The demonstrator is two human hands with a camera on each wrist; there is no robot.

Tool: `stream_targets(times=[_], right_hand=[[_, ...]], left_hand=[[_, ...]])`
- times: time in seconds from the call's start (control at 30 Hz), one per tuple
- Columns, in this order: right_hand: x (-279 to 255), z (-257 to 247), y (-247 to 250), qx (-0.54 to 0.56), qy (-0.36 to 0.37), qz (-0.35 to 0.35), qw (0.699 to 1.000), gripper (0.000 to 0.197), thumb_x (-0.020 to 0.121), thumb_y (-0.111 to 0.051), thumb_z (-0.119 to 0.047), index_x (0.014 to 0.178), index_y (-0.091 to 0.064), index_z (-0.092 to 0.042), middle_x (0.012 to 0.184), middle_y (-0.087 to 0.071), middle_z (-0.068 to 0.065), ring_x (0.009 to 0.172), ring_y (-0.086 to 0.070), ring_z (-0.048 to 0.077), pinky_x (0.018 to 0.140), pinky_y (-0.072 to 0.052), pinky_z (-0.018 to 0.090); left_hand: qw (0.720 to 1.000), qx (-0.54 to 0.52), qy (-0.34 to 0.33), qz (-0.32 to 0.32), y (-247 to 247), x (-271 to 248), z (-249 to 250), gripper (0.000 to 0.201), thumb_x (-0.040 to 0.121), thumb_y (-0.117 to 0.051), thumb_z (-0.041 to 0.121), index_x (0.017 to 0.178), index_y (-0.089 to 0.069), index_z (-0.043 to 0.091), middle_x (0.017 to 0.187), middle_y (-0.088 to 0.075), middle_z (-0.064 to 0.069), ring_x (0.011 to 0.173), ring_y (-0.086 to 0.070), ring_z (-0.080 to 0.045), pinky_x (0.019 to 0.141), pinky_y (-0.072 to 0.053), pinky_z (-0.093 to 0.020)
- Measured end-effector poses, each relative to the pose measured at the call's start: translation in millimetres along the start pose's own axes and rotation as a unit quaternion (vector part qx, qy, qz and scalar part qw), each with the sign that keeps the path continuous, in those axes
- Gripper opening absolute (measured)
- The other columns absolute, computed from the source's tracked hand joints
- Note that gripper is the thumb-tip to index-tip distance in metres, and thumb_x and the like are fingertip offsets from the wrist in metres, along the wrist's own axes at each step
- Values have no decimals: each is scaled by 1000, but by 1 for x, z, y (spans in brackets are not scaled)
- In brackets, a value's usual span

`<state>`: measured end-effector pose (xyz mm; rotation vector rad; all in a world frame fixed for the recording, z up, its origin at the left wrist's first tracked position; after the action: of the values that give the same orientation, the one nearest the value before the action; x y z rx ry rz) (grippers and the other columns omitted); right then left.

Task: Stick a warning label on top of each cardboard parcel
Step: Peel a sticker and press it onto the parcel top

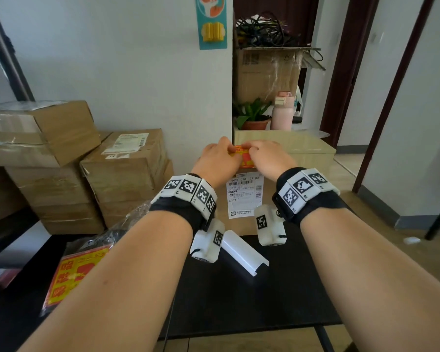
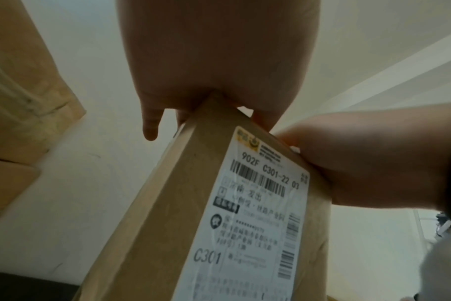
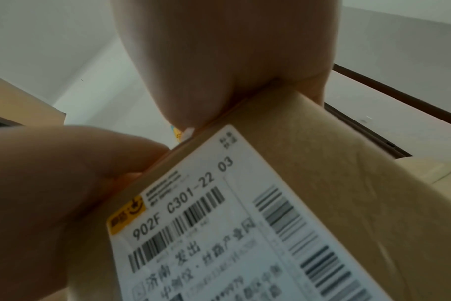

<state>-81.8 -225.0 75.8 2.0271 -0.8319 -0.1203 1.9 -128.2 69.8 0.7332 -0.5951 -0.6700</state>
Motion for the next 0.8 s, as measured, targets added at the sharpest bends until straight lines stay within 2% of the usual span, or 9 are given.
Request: stream_targets(times=[0.1,0.23,0.37,0.43,0.5,0.53,0.6,0.7,0.8], right_hand=[[-1,5,0,-8,11,-1,1000,46,100,-27,-29,139,-51,-32,146,-49,1,129,-47,23,108,-39,44],[-7,13,1,40,18,9,999,43,103,-31,-28,142,-49,-24,151,-41,-1,135,-41,20,111,-32,33],[-18,26,5,155,-1,49,987,39,101,-47,-31,139,-54,-22,152,-40,-3,136,-41,15,103,-30,19],[-24,29,6,185,4,76,980,39,100,-51,-30,137,-56,-20,148,-45,-3,130,-46,11,101,-33,13],[-28,29,6,230,-2,92,969,37,100,-51,-25,135,-58,-17,135,-52,-8,110,-51,2,80,-35,-4],[-29,29,4,255,-9,95,962,36,101,-51,-22,135,-58,-16,129,-53,-9,100,-50,-2,69,-36,-6],[-30,29,1,296,-21,97,950,36,102,-49,-21,136,-57,-16,125,-53,-12,91,-52,-6,66,-38,-3],[-32,29,-3,315,-27,90,945,37,103,-46,-23,139,-53,-16,137,-49,-11,92,-51,-6,68,-39,1],[-33,28,-1,308,-22,92,947,37,102,-47,-20,138,-55,-15,128,-52,-9,88,-52,-5,63,-41,0]], left_hand=[[1000,14,-14,-9,-1,0,-2,30,86,-40,44,110,-46,28,110,-53,-3,101,-53,-23,93,-47,-47],[993,90,-53,-48,-7,5,-5,76,81,-15,58,143,-41,23,145,-44,-2,134,-36,-23,110,-30,-51],[986,141,-49,-74,-6,5,-7,73,91,-17,64,153,-21,27,161,-18,1,149,-10,-22,119,-13,-52],[985,148,-42,-80,-6,3,-7,73,93,-22,66,154,-17,27,162,-12,2,150,-4,-22,119,-10,-52],[985,148,-44,-81,-5,2,-6,78,90,-25,71,154,-17,28,162,-10,2,150,-2,-22,119,-9,-53],[984,150,-45,-81,-4,1,-6,81,88,-27,74,154,-17,28,162,-11,1,150,-2,-22,119,-10,-53],[984,152,-48,-79,-4,0,-5,84,85,-29,76,153,-18,29,162,-11,1,150,-2,-23,118,-10,-54],[981,167,-45,-88,-3,-2,-5,84,86,-29,77,154,-14,29,163,-9,1,150,-1,-23,118,-9,-55],[978,182,-50,-93,0,-4,-2,84,87,-28,76,154,-15,27,162,-10,-2,149,-3,-24,119,-10,-53]])
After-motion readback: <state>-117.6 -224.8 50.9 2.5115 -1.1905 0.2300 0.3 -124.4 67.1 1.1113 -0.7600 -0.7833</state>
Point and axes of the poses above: each hand's wrist, its own x-axis towards the middle knuckle, its own y-axis out of the back of the hand, z = x × y, the point moved 4 cm from there along x, towards the middle knuckle
